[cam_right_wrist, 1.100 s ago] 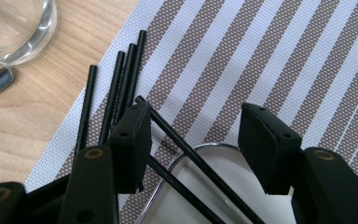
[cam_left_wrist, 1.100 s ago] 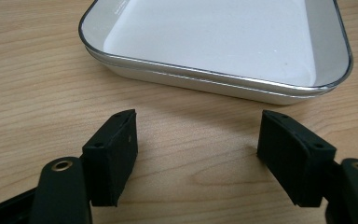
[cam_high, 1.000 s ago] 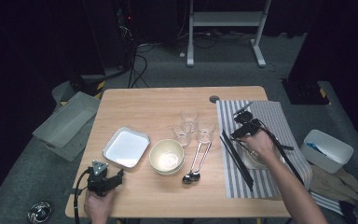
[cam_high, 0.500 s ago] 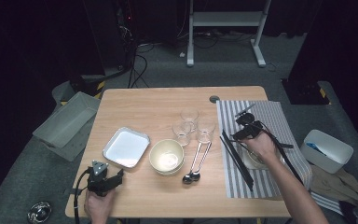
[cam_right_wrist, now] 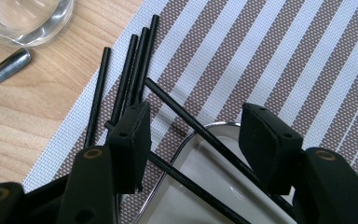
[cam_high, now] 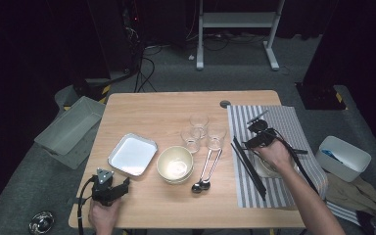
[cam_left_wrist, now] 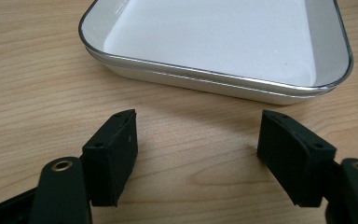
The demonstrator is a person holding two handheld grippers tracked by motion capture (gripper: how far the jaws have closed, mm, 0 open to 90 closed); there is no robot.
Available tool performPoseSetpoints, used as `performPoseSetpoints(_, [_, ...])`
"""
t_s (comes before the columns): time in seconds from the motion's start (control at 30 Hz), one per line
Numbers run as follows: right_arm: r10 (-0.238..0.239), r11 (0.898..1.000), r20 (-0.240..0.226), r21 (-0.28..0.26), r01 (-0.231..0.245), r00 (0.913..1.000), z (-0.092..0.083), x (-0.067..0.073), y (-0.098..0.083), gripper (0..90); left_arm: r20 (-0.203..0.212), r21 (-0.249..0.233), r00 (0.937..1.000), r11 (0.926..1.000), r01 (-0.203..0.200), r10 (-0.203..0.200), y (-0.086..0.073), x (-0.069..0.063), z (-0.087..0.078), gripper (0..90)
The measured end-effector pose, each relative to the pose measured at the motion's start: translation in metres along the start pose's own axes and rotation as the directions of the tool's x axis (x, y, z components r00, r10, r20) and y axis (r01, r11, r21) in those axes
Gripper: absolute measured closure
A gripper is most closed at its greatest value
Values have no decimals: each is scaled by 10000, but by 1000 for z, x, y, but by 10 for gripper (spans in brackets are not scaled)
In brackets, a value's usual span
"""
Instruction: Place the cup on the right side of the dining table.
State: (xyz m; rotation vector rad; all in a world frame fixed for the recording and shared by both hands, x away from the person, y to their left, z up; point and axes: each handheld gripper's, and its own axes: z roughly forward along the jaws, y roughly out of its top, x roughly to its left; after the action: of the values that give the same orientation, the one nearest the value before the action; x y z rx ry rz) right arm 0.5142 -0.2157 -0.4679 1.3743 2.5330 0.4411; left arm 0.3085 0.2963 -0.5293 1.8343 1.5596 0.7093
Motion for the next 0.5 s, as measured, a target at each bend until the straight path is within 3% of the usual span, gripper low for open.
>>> performPoseSetpoints(0.23, [175,9994,101,-316,-172,9998,-4,-3,0,441,0,14,10000,10000,-15,15,0,0,0,290])
performPoseSetpoints(0.5, [692,9964,442,-515,-669,9966,1,-12,6,443,3,17,10000,10000,-15,15,0,0,0,290])
